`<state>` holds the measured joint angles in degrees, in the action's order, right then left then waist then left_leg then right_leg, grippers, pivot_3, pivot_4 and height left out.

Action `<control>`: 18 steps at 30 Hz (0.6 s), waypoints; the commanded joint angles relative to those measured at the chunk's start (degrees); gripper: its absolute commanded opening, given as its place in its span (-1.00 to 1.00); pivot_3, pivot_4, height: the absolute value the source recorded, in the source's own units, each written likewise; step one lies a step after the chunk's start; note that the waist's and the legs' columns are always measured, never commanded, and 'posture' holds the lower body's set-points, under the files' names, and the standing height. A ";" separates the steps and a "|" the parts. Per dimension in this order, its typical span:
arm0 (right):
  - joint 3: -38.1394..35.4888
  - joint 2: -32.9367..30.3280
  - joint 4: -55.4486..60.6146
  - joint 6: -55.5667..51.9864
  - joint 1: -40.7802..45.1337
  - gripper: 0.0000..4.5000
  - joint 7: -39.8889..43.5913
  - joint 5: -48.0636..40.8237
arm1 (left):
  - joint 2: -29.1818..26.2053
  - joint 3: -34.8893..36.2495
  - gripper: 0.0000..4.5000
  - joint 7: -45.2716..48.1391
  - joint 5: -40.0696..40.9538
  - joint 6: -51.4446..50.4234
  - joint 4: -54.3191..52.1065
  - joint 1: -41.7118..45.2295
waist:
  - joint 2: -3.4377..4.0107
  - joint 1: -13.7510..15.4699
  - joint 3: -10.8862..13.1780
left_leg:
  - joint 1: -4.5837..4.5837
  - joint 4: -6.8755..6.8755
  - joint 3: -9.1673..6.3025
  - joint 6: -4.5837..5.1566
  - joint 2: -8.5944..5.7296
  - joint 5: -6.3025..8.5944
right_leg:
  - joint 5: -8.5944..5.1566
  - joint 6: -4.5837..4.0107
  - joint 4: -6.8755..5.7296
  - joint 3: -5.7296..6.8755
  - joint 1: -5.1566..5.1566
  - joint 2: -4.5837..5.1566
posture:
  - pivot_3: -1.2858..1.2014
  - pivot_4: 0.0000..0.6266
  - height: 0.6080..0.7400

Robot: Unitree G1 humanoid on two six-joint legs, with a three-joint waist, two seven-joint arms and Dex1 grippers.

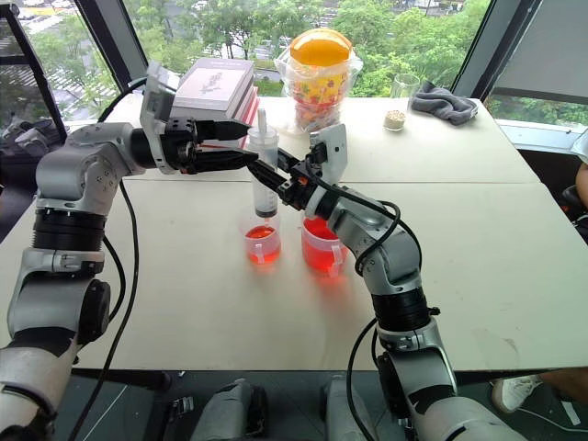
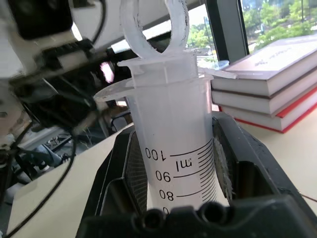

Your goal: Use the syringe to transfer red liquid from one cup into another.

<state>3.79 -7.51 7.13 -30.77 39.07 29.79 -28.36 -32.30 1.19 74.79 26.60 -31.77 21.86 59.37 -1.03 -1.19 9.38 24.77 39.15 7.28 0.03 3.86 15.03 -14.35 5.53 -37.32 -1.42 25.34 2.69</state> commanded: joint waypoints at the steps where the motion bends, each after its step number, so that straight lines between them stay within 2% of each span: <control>1: -0.19 0.41 2.13 1.40 0.92 -0.31 0.74 -0.47 | -1.47 2.08 0.97 -0.63 0.30 1.13 -0.04 0.85 | 0.00 0.06 0.00 | 0.00 0.00 0.00 0.00 0.00 0.00 | 0.00 0.00 0.00 0.00 0.01 0.00 | 0.03 -0.52 1.00; 7: -0.95 0.11 2.22 0.70 1.42 -0.31 0.60 -0.96 | -5.14 2.48 0.97 1.19 1.19 0.42 -2.19 -2.52 | 0.00 0.01 0.00 | 0.00 -0.01 0.01 0.00 0.00 0.00 | 0.00 0.00 0.01 0.00 0.01 0.01 | 0.03 -0.52 1.00; 11: -8.61 -1.13 2.96 -5.30 5.01 -0.31 -3.43 -7.64 | -4.25 2.92 0.97 0.32 1.82 1.53 -3.87 -4.44 | -0.01 0.40 0.00 | 0.00 0.00 0.03 0.00 0.01 0.00 | 0.00 0.00 0.00 0.00 0.00 0.04 | 0.03 -0.52 1.00; 13: -14.32 -2.36 2.80 -10.84 8.49 -0.31 -8.51 -12.57 | -3.29 2.80 0.97 -0.21 2.07 1.29 -4.67 -5.03 | -0.01 0.63 0.00 | 0.02 0.03 0.03 0.00 -0.01 0.00 | 0.00 -0.01 0.00 0.00 -0.01 0.08 | 0.03 -0.52 1.00; 16: -26.21 -3.80 -0.45 -20.19 16.10 -0.31 -21.96 -24.29 | -2.22 2.54 0.97 -0.29 2.55 0.98 -6.40 -6.35 | -0.01 0.47 0.00 | 0.03 0.04 0.06 0.00 -0.03 0.00 | 0.01 -0.02 0.02 0.01 -0.02 0.14 | 0.03 -0.52 1.00; 18: -31.46 -9.23 -4.29 -29.19 20.86 -0.31 -28.54 -27.67 | -1.61 2.05 0.97 -0.26 2.52 1.27 -7.06 -7.03 | 0.00 0.34 0.00 | 0.03 -0.01 0.05 0.00 -0.01 0.00 | 0.01 -0.02 0.02 0.01 0.00 0.12 | 0.03 -0.52 1.00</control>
<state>-22.10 -12.76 4.85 -52.81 56.51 7.57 -51.60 -33.86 2.88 74.64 28.17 -31.22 16.98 52.45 -1.03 -0.85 9.38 24.79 39.10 7.33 0.02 3.86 15.03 -14.34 5.51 -37.30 -1.41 25.36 2.80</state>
